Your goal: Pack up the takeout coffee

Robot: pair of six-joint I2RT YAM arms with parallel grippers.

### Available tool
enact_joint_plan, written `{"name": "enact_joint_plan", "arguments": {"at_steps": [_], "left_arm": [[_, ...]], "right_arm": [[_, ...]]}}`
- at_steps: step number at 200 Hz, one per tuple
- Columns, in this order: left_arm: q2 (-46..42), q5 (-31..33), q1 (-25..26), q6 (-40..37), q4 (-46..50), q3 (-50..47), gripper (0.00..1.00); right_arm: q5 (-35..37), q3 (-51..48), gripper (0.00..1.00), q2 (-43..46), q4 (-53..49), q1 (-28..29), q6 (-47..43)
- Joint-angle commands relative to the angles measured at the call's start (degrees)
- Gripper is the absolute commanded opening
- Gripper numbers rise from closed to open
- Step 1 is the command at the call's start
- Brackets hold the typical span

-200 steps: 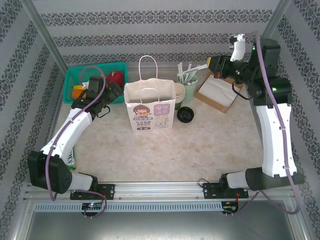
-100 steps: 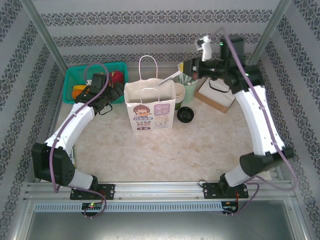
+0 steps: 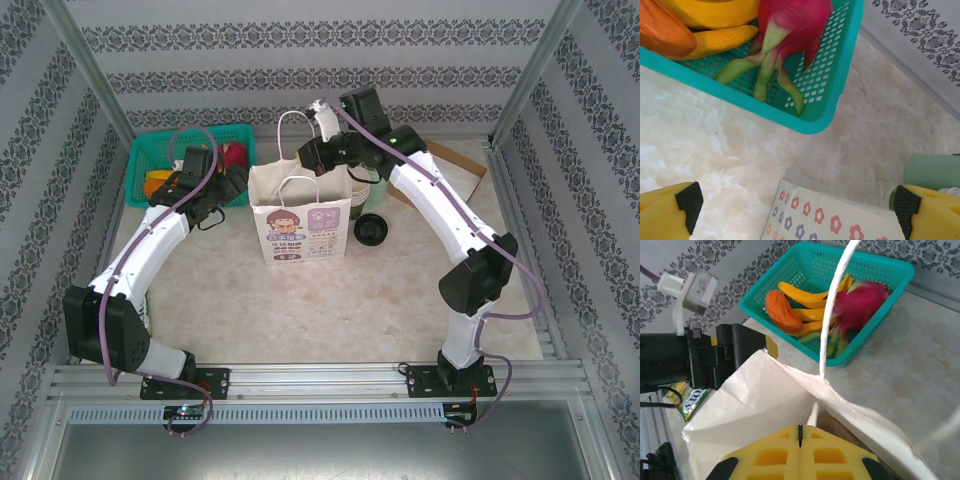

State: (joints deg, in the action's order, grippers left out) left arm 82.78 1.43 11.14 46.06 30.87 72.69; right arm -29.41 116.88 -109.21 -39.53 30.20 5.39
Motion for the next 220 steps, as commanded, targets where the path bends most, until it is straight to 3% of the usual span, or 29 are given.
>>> {"name": "enact_joint_plan", "arguments": {"at_steps": [1,38,68,110,165,175,203,220], "left_arm": [[-0.3,-0.9,-0.6,0.2,1.0,-0.1,1.00],[-0.4,-0.8,-0.6,0.3,1.2,-0.5,1.00],[-0.6,-0.6,-0.6,0.1,1.1,-0.6,1.00],[-1.1,-1.0,-0.6,-0.7,-0.1,-0.8,1.00],[-5.4,4.5,-0.8,0.4,-2.0,-4.1,1.00],[-6.1,5.0,-0.8,0.5,-2.7,-4.7,1.00],[-8.1,5.2,-1.2,-0.4,-6.4,-6.5,1.00],[-9.1,1.5,-1.6,-3.3,-11.0,-7.6,1.00]], "right_arm": [[0.3,1.1,0.00,-2.3,2.5,0.6,-3.4],[3.1,-1.0,0.05,-2.1,2.3,0.5,-5.7],[3.9,-3.7,0.26,0.8,1.7,0.0,-8.0],[5.5,-8.0,0.44,6.2,1.4,-0.2,-10.6],[14.0,-19.3,0.80,18.9,9.3,-4.0,-4.1],[15.2,-23.8,0.98,22.1,13.1,-5.8,-2.0],[17.1,-33.0,0.98,27.8,19.5,-11.4,3.9],[22.9,-35.8,0.98,28.7,20.3,-13.8,6.9]]}}
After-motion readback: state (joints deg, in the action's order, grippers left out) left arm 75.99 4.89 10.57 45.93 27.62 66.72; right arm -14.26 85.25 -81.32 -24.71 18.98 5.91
